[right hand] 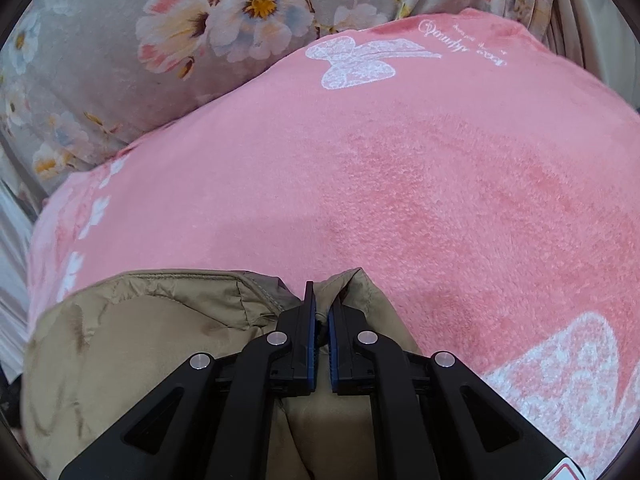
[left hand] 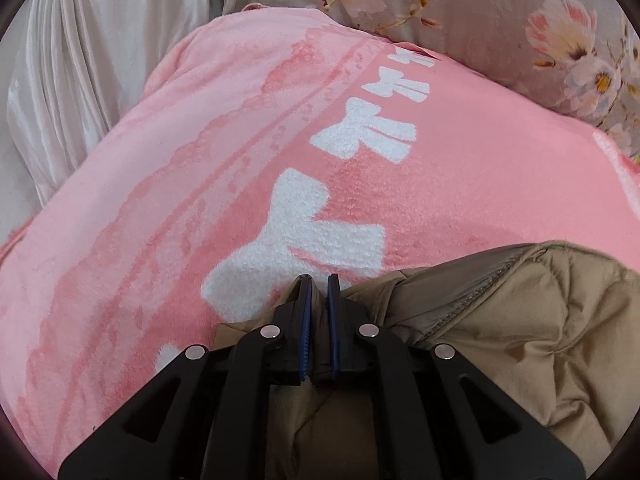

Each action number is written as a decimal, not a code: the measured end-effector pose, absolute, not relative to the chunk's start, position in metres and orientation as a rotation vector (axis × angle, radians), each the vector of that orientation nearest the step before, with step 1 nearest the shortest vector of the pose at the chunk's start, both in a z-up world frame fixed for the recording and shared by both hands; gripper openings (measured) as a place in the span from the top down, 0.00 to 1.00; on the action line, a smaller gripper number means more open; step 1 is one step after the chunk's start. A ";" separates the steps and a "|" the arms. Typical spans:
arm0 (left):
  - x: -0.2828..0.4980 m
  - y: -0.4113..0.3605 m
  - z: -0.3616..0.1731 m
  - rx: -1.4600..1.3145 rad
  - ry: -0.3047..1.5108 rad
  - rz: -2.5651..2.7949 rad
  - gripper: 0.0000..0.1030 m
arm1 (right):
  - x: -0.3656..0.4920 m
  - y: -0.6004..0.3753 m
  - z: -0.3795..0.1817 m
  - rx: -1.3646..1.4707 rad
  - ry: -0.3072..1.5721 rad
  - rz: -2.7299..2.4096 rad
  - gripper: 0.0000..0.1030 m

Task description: Fold large clothes

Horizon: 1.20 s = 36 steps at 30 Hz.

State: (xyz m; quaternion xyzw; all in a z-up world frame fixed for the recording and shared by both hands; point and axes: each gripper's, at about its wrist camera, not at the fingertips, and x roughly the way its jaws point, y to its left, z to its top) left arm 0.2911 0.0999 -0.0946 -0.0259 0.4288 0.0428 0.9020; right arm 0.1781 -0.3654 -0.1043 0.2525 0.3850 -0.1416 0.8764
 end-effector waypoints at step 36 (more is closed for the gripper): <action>0.266 -0.059 -0.074 0.122 0.826 -0.061 0.36 | 0.228 -0.201 -0.093 0.240 0.801 -0.042 0.92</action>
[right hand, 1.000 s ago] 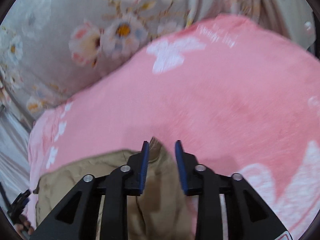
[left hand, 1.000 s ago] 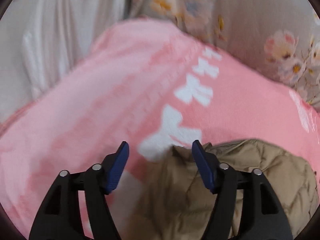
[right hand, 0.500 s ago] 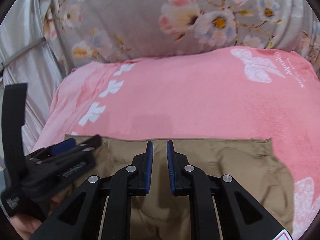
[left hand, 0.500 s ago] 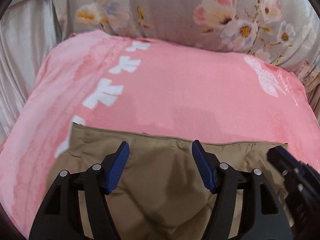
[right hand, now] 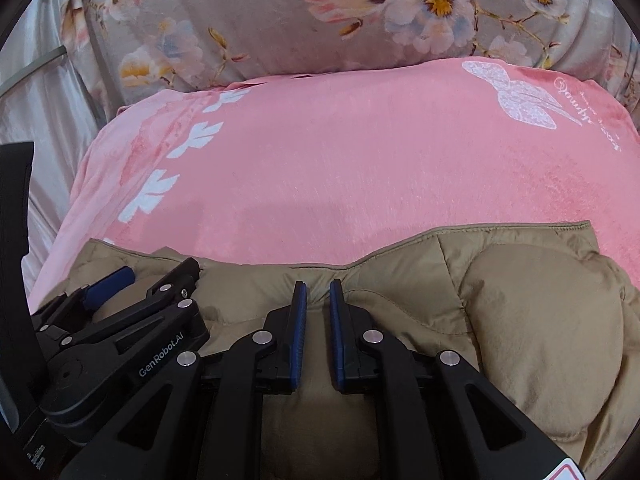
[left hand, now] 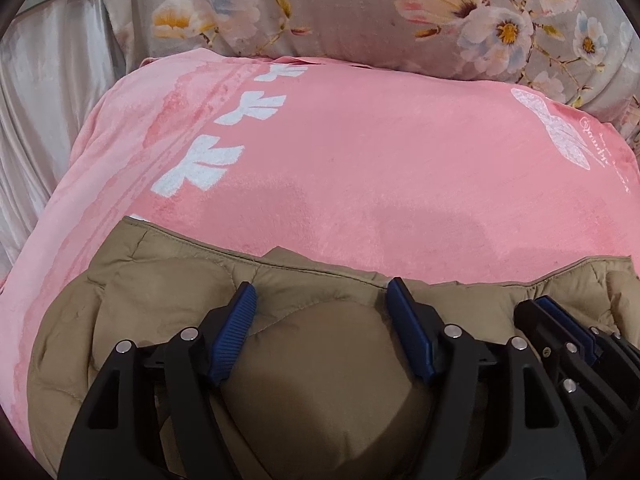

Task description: Fold large clothes

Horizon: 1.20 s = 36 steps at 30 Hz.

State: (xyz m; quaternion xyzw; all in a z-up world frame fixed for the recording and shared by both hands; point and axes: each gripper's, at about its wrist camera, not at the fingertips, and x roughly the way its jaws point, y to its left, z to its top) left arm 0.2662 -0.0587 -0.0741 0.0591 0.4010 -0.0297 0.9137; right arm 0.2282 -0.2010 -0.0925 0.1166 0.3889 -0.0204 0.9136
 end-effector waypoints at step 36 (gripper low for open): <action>0.251 -0.046 -0.073 0.131 0.827 -0.072 0.34 | 0.206 -0.208 -0.088 0.275 0.763 -0.039 0.87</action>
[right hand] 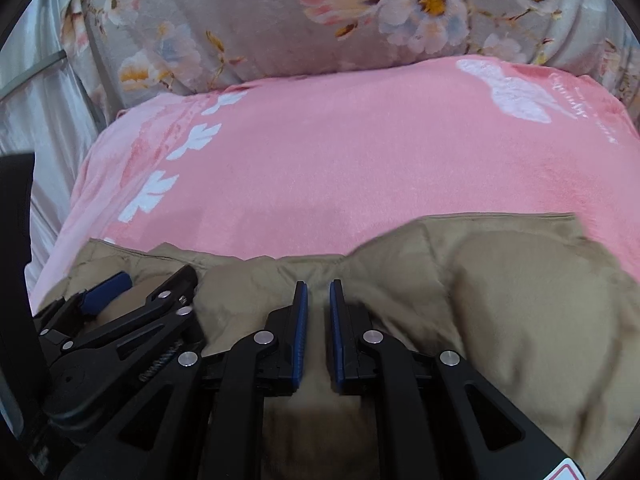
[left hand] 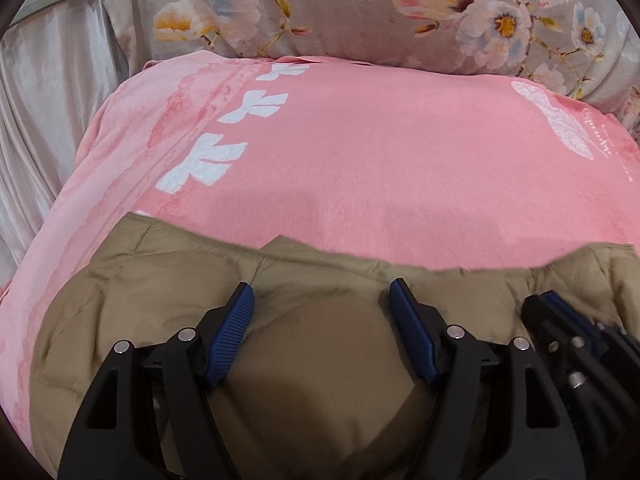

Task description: Fold large clothes

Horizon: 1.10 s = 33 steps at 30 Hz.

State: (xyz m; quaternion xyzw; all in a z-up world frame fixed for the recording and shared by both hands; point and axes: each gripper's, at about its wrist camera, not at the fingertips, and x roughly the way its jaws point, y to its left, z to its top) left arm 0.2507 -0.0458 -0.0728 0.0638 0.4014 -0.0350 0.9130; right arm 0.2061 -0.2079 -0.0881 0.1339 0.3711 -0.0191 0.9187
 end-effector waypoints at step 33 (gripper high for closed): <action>0.131 0.012 -0.071 0.084 0.754 -0.054 0.18 | 0.107 -0.172 -0.099 0.114 0.724 -0.037 0.81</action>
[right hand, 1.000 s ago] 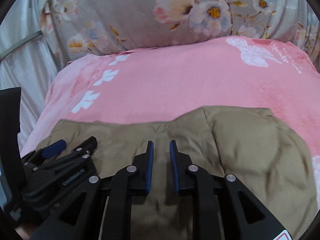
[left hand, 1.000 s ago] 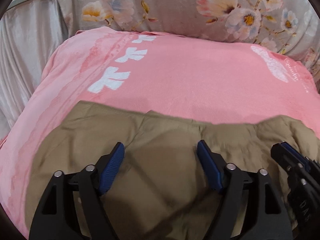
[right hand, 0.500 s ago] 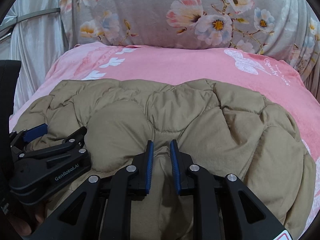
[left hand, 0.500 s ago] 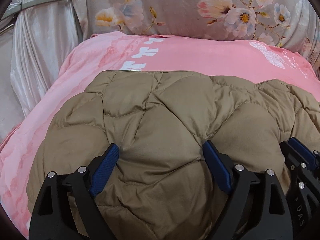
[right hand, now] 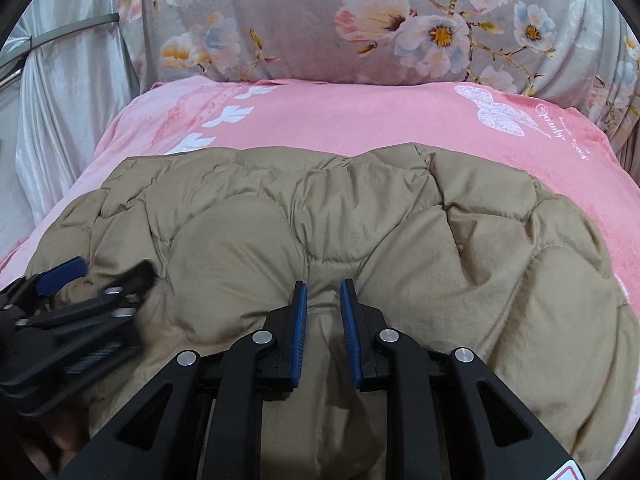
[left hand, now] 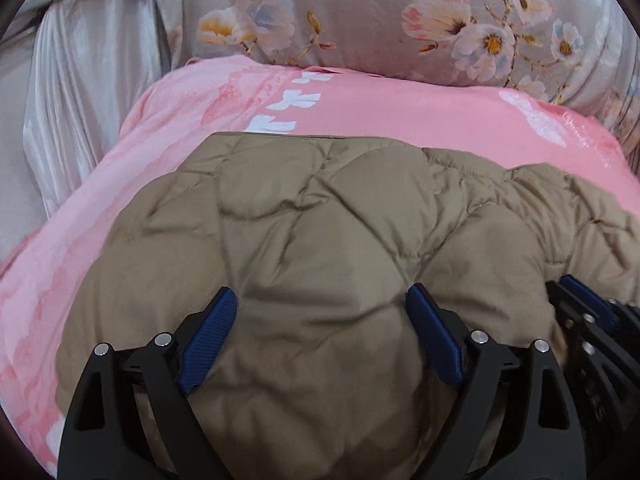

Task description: Fold large clothes

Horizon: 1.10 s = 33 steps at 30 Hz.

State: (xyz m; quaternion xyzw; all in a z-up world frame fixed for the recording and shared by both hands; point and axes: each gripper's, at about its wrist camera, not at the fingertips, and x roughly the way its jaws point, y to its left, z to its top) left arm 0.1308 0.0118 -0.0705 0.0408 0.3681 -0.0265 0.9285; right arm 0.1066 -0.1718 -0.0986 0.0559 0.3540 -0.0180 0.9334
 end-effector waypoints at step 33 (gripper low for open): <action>0.070 0.070 0.055 -0.254 0.779 -0.346 0.87 | 0.034 -0.155 -0.096 0.263 0.895 0.118 0.84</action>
